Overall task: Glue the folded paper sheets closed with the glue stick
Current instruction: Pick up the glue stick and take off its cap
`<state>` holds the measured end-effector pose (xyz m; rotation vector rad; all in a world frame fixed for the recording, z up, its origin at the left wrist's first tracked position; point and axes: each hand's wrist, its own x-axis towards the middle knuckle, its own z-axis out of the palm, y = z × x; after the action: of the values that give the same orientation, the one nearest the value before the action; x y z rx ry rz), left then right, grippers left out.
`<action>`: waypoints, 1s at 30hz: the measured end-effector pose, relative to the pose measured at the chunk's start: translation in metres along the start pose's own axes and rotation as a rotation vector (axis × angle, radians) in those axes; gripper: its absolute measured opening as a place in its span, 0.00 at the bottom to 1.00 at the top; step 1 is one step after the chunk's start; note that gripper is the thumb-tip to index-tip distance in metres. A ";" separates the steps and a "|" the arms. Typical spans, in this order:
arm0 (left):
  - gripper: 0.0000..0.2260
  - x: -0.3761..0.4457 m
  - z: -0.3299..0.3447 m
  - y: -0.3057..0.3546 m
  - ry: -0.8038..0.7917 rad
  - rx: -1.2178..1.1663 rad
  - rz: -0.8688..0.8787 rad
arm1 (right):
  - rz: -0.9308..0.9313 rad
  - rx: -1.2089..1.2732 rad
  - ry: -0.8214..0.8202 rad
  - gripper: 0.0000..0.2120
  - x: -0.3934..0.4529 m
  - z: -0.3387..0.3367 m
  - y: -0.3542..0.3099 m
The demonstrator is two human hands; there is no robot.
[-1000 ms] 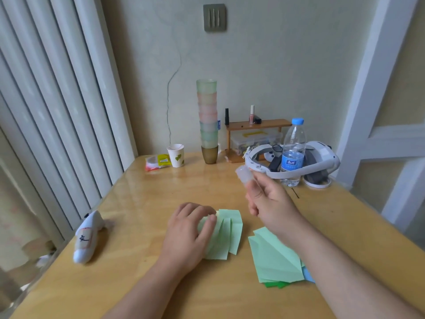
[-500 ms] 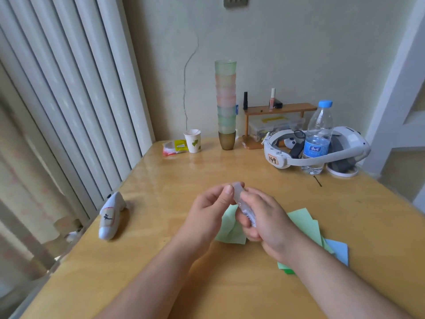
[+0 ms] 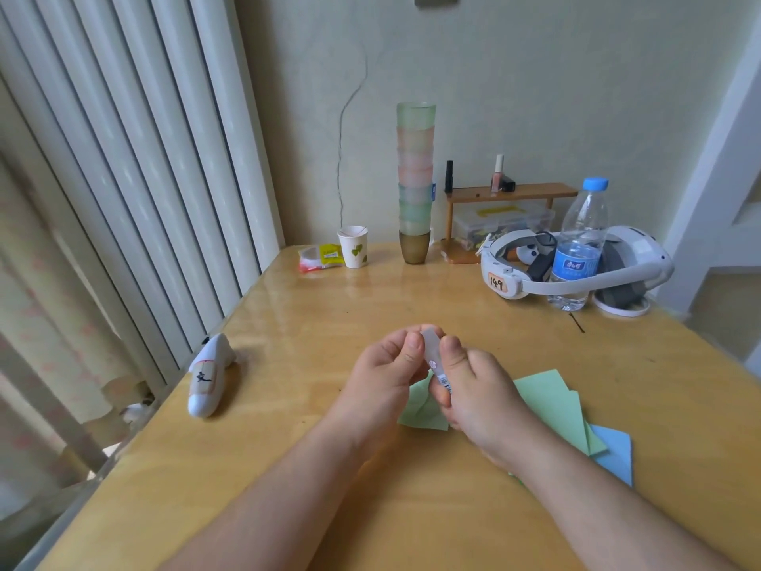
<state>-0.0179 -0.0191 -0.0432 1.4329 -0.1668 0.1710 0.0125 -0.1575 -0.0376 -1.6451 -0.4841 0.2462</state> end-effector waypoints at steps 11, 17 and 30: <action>0.20 0.008 -0.011 0.006 0.298 -0.157 0.007 | -0.432 -0.761 0.254 0.33 0.003 -0.005 0.020; 0.13 0.012 -0.073 0.017 0.519 0.168 0.040 | -0.253 -0.331 0.151 0.18 0.000 -0.011 0.015; 0.17 0.016 -0.131 -0.013 0.628 1.178 -0.364 | 0.052 0.280 0.069 0.22 0.002 -0.013 0.009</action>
<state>0.0015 0.1091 -0.0690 2.4463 0.8420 0.4507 0.0217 -0.1689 -0.0448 -1.3893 -0.3380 0.2821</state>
